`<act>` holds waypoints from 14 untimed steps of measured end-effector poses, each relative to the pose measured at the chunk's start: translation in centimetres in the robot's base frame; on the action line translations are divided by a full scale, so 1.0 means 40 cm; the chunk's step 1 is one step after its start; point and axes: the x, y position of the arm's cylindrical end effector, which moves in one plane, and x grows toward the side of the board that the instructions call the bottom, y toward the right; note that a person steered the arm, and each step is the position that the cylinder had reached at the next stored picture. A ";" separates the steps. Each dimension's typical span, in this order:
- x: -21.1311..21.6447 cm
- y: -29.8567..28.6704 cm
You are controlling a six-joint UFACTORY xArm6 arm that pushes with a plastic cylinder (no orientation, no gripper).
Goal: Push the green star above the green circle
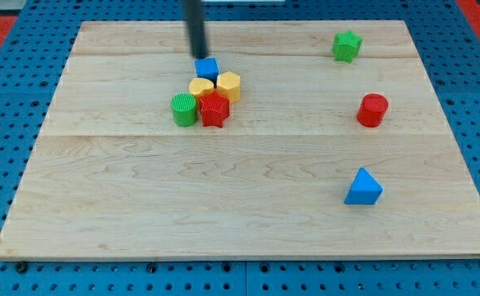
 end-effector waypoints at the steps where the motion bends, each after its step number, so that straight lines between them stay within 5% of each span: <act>1: -0.040 0.281; 3: -0.083 0.496; 7: 0.175 0.550; 8: 0.189 0.431; 9: 0.060 0.262; 10: 0.064 0.277; 12: -0.004 -0.064; 14: 0.046 0.173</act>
